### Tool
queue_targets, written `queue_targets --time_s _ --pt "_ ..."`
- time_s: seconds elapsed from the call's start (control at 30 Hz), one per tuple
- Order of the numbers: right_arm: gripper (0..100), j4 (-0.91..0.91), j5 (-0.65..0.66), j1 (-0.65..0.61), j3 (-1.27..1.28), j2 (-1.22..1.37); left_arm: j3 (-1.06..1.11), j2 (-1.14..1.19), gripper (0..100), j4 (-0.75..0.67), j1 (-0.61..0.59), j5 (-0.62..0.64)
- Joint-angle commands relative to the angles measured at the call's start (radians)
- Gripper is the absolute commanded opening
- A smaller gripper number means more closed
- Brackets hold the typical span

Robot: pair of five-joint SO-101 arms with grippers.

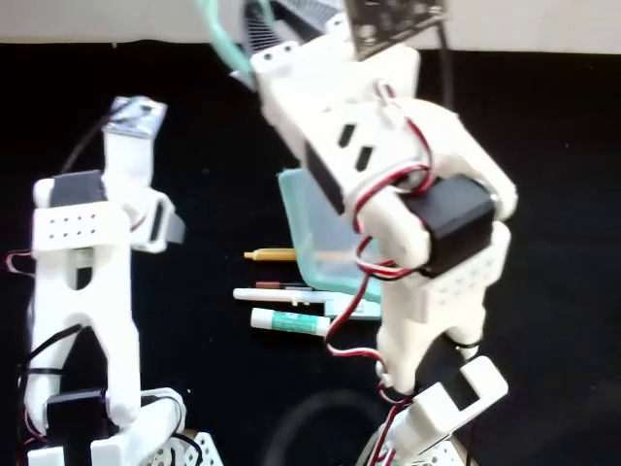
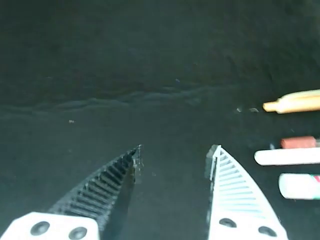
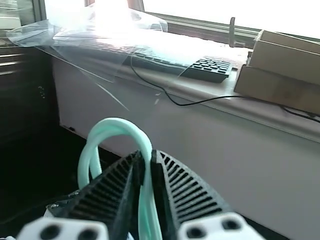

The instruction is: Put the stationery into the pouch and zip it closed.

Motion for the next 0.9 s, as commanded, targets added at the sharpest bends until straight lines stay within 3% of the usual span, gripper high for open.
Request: queue_targets --time_s 0.0,0.3,0.63,0.87 --pt "0.6 -0.042 0.012 -0.039 0.002 -0.022 -0.110 -0.013 25 0.006 -0.051 -0.006" --pt "0.6 -0.035 0.006 -0.113 -0.128 -0.027 -0.403 -0.012 25 0.075 -0.047 -0.006" --pt "0.6 0.064 0.006 -0.107 -0.306 -0.025 -0.687 -0.012 25 0.204 0.183 -0.006" --pt "0.6 0.125 0.006 -0.104 -0.315 -0.024 -0.826 -0.012 25 0.249 0.216 -0.021"
